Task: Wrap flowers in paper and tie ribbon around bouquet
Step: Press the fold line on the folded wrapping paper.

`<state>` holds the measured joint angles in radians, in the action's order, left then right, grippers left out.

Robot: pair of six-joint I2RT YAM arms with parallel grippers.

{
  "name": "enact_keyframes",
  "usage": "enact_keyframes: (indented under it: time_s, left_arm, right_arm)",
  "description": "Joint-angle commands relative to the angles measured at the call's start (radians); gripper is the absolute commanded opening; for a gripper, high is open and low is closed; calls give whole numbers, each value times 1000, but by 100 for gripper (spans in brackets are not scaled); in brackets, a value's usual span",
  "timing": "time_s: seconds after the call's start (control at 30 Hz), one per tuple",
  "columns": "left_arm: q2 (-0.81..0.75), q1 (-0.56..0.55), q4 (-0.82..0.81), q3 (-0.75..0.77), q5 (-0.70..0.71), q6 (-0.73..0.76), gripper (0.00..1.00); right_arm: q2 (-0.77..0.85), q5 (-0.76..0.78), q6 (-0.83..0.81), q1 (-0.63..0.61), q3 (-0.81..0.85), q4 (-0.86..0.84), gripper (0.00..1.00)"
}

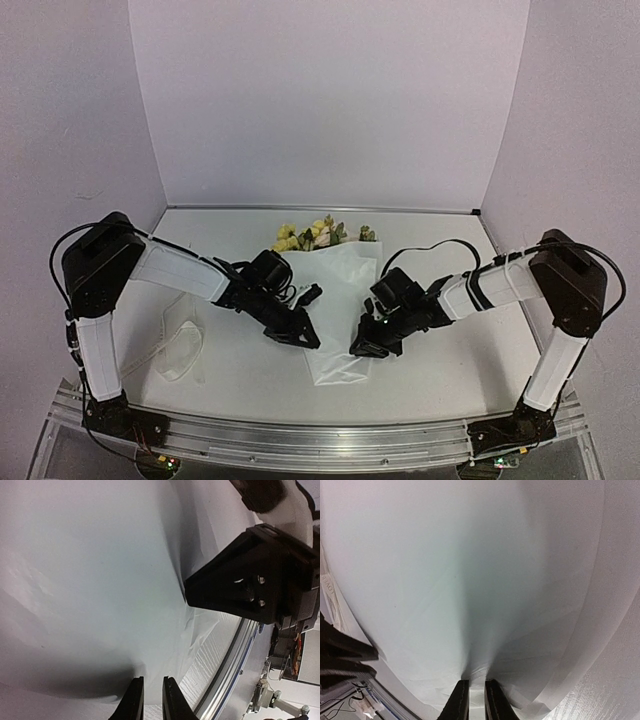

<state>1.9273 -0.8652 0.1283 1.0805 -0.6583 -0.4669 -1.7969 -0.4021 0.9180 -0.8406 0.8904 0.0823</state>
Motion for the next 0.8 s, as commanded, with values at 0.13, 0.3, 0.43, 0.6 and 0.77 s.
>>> enact_keyframes:
  time_s: [0.13,0.3,0.43,0.6,0.77]
  left_arm:
    - [75,87,-123,22,-50,-94,15]
    - [115,120,-122,27,-34,-138,16]
    - [132,152,-148,27,-22,-179,16]
    - [157,199,-148,57,5,-208,16]
    - [192,242,-139,95,16,-235,16]
  right_arm:
    - [-4,21,-6,-2,-37,9,14]
    - [-8,7,-12,-2,-41,10,14]
    - [-7,2,-20,-2,-42,10,14]
    - [-5,0,-28,-2,-50,5,14]
    - [-4,-3,-31,-2,-61,-2,14]
